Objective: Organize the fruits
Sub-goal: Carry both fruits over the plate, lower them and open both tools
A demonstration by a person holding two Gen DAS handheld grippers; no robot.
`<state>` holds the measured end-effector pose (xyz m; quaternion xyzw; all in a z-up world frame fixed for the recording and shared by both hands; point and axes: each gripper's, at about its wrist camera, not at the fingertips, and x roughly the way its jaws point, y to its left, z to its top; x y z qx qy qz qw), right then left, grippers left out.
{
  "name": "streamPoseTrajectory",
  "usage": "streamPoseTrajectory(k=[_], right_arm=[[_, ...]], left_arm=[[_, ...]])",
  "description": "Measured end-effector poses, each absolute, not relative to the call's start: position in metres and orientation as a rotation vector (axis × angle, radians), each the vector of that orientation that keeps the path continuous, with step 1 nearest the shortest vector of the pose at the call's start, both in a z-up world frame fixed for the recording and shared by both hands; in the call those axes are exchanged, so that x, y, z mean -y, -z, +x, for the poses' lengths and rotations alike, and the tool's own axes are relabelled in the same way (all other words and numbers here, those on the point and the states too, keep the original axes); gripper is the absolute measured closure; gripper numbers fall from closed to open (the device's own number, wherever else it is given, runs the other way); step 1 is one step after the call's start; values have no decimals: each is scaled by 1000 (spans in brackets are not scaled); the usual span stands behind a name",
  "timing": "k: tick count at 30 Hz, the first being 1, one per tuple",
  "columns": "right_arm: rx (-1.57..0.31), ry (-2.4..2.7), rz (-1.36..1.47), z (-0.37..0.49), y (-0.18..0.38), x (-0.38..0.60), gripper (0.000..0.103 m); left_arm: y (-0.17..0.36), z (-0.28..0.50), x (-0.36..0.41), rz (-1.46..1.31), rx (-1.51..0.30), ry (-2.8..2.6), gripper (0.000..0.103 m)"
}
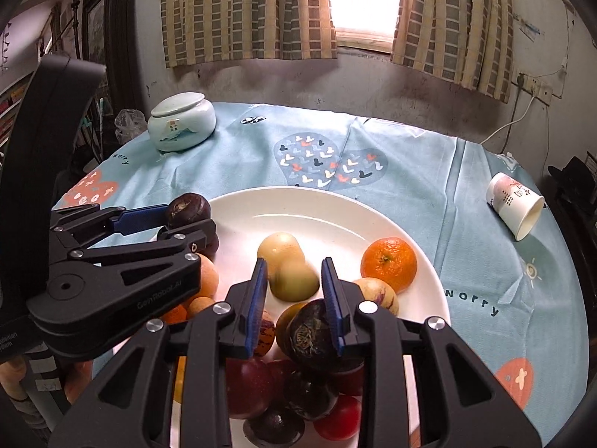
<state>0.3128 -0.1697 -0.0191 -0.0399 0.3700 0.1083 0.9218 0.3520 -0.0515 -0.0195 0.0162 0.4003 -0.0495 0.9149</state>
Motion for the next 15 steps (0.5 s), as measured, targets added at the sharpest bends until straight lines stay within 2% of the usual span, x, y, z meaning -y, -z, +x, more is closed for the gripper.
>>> streamPoseTrajectory(k=[1, 3, 4, 15], right_arm=[[-761, -218, -87, 313, 19, 169, 66], [-748, -188, -95, 313, 18, 172, 53], [-743, -192, -86, 312, 16, 174, 53], [-690, -187, -22, 304, -8, 191, 53]], left_arm=[[19, 352, 51, 32, -823, 101, 52], [19, 352, 49, 28, -820, 89, 45], [18, 352, 47, 20, -818, 89, 42], [2, 348, 38, -3, -790, 78, 38]])
